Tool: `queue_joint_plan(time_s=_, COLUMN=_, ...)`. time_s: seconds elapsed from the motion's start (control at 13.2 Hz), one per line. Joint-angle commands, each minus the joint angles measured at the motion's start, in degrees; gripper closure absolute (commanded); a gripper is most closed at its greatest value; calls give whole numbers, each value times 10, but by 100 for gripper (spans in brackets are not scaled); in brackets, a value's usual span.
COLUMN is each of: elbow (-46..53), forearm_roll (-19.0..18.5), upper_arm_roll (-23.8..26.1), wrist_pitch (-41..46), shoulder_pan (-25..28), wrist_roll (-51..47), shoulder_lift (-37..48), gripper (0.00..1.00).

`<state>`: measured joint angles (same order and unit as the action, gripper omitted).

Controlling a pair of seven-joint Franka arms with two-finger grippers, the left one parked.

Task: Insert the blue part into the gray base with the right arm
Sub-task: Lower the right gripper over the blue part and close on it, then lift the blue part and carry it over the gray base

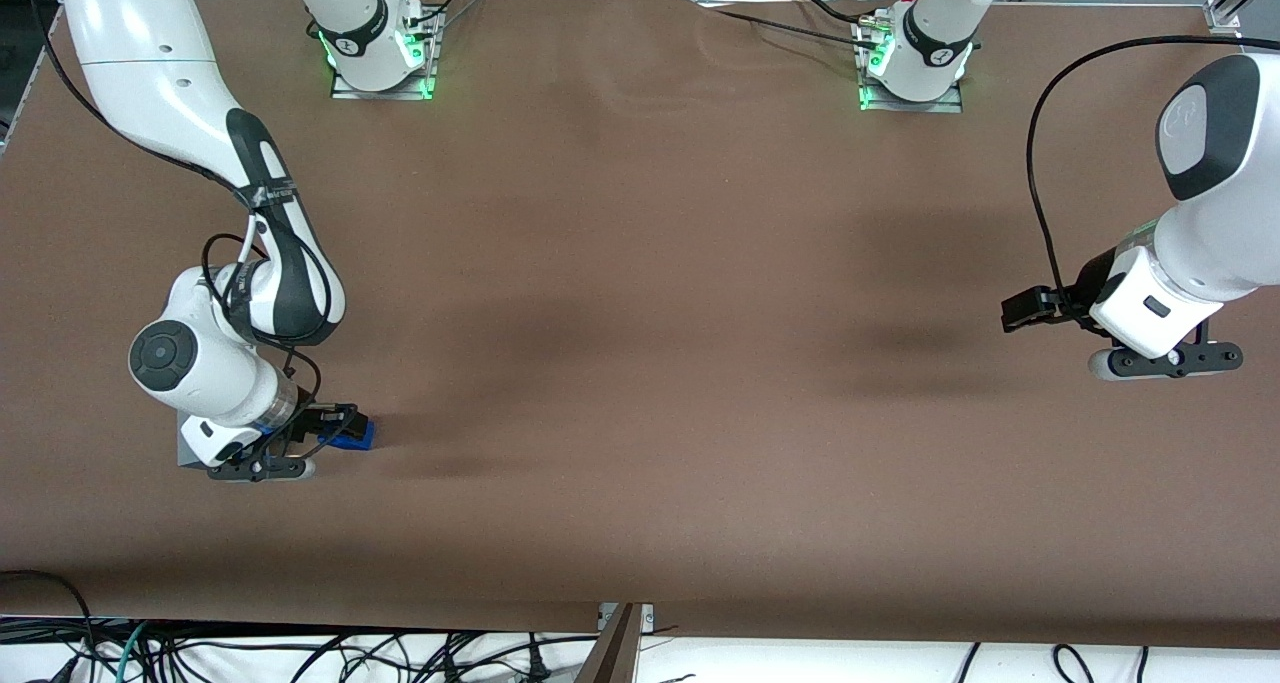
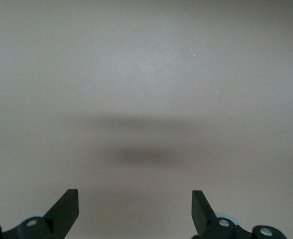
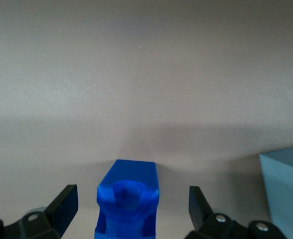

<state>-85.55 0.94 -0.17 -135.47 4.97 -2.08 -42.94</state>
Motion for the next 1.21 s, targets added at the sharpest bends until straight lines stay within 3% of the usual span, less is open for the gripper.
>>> queue_joint_plan(time_s=0.0, elbow=6, forearm_roll=7, upper_arm_roll=0, wrist_pitch=-15, shoulder_pan=2, wrist_roll=-6, shoulder_lift=-7, gripper=3)
queue_joint_plan(time_s=0.23, elbow=6, forearm_roll=7, upper_arm_roll=0, wrist_pitch=-15, shoulder_pan=8, wrist_roll=-2, shoulder_lift=-5, gripper=36)
queue_joint_plan(time_s=0.38, elbow=6, forearm_roll=7, upper_arm_roll=0, wrist_pitch=-15, shoulder_pan=8, wrist_roll=1, shoulder_lift=-3, gripper=50)
queue_joint_plan(time_s=0.68, elbow=13, forearm_roll=2, upper_arm_roll=-5, wrist_pitch=41, shoulder_pan=2, wrist_roll=16, shoulder_lift=39, gripper=51)
queue_joint_plan(time_s=0.91, elbow=102, forearm_roll=5, upper_arm_roll=-7, wrist_pitch=149, shoulder_pan=-29, wrist_roll=119, shoulder_lift=44, gripper=51)
queue_joint_plan(time_s=1.14, elbow=122, forearm_roll=6, upper_arm_roll=-9, wrist_pitch=183, shoulder_pan=-64, wrist_roll=229, shoulder_lift=44, gripper=51)
